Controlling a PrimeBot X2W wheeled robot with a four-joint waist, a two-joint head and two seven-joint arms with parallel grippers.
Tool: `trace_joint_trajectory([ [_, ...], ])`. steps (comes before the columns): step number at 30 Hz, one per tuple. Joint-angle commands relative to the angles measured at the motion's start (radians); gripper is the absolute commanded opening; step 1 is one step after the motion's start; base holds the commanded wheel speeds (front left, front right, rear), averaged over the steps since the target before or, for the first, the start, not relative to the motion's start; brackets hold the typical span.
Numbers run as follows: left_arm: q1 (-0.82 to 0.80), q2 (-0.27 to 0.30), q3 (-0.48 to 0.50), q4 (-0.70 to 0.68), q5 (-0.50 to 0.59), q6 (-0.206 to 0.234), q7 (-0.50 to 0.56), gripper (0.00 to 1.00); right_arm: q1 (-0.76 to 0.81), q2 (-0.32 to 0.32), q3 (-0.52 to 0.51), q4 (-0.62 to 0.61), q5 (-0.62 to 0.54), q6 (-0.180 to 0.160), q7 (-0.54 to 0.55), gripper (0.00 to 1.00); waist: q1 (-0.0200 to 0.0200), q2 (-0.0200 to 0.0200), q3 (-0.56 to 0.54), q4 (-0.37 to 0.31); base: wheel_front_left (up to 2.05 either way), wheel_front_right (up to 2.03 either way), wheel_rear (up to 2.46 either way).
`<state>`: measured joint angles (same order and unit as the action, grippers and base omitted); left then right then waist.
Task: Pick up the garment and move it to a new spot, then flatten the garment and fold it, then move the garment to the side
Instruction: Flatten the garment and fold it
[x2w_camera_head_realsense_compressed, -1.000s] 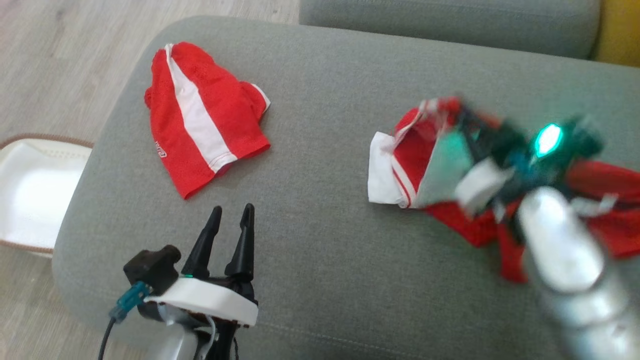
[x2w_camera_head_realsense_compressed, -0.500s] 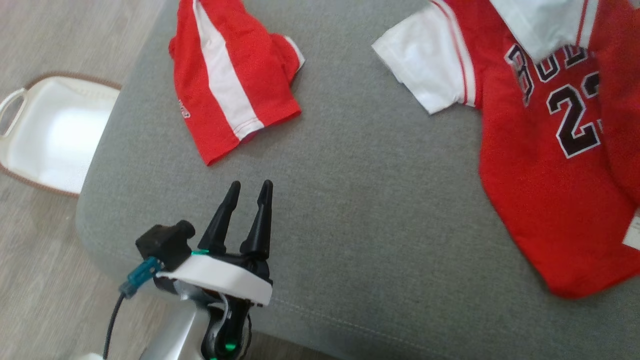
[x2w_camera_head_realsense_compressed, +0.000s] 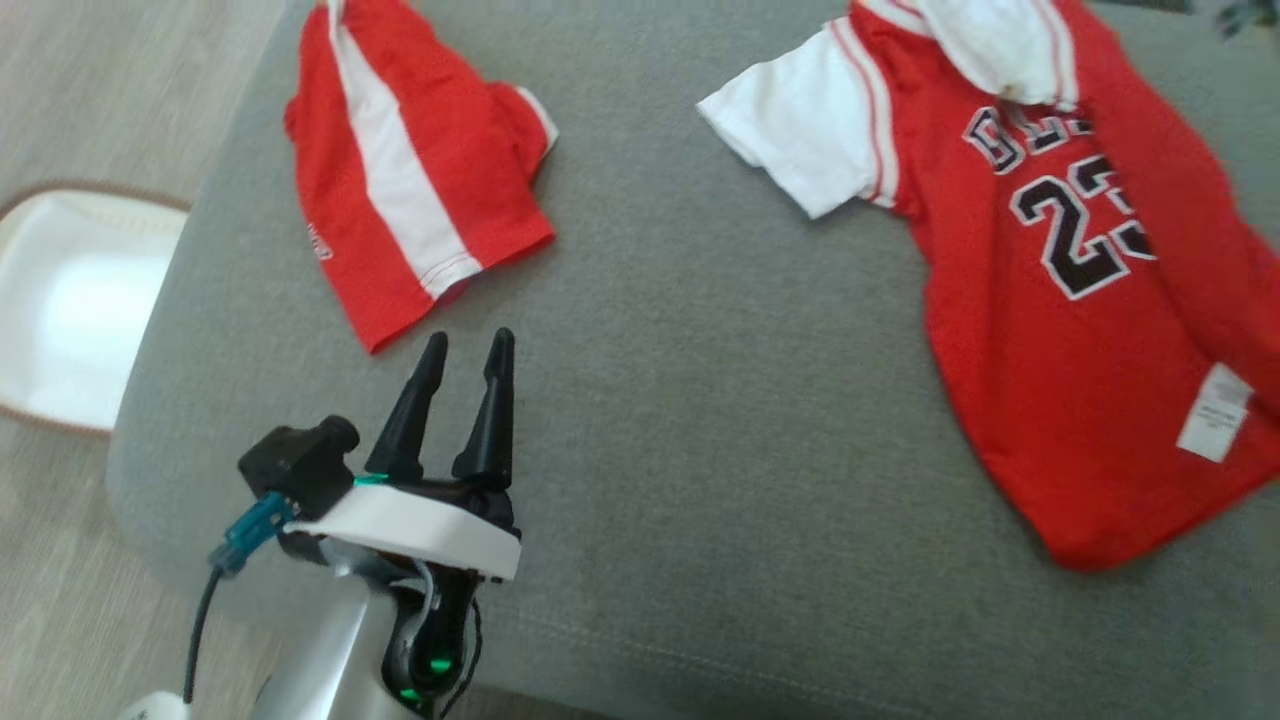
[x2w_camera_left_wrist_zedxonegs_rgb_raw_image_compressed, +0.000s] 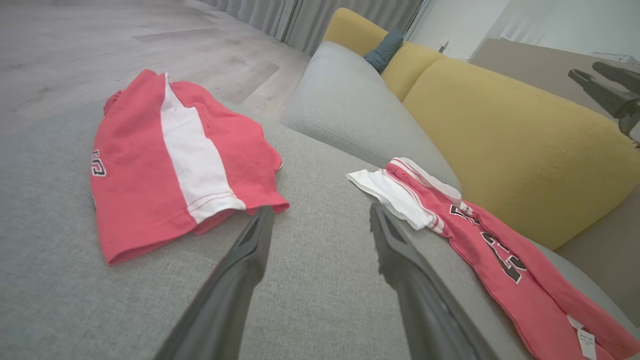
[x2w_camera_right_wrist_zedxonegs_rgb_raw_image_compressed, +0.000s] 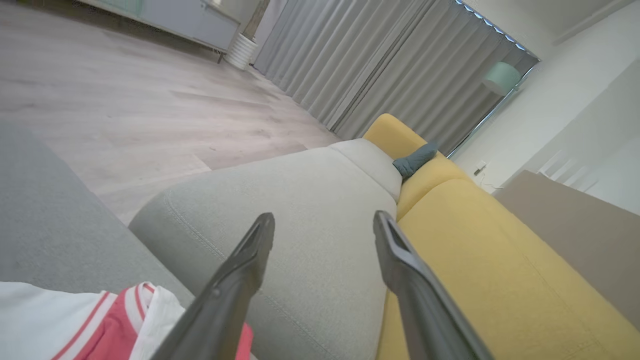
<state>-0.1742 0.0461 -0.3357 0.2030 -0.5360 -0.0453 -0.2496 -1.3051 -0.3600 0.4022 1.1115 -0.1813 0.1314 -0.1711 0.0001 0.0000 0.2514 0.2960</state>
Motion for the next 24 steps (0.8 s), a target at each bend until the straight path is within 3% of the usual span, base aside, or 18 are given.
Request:
trace_joint_trajectory([
  [1,-0.020,0.004,0.044,-0.024,0.013,-0.004,-0.012,1.00,0.034,0.031,-0.019,-0.024,0.013,-0.001,-0.029,1.00,-0.0001,0.0000,-0.037,-0.036,0.00,0.00,0.00],
  [9,0.028,0.004,0.089,-0.030,0.040,0.001,-0.012,1.00,0.267,0.132,-0.151,-0.123,0.054,-0.001,-0.087,1.00,-0.0001,0.0000,-0.135,-0.115,0.00,0.00,0.00],
  [19,0.097,0.004,0.109,-0.044,0.054,0.011,-0.012,1.00,0.762,0.275,-0.329,-0.456,0.059,-0.001,-0.090,1.00,-0.0001,0.0000,-0.224,-0.171,0.00,0.00,0.00],
  [24,0.117,0.004,0.112,-0.048,0.060,0.008,-0.012,1.00,0.954,0.306,-0.373,-0.571,0.079,-0.001,-0.088,1.00,-0.0001,0.0000,-0.240,-0.186,0.00,0.00,0.00],
])
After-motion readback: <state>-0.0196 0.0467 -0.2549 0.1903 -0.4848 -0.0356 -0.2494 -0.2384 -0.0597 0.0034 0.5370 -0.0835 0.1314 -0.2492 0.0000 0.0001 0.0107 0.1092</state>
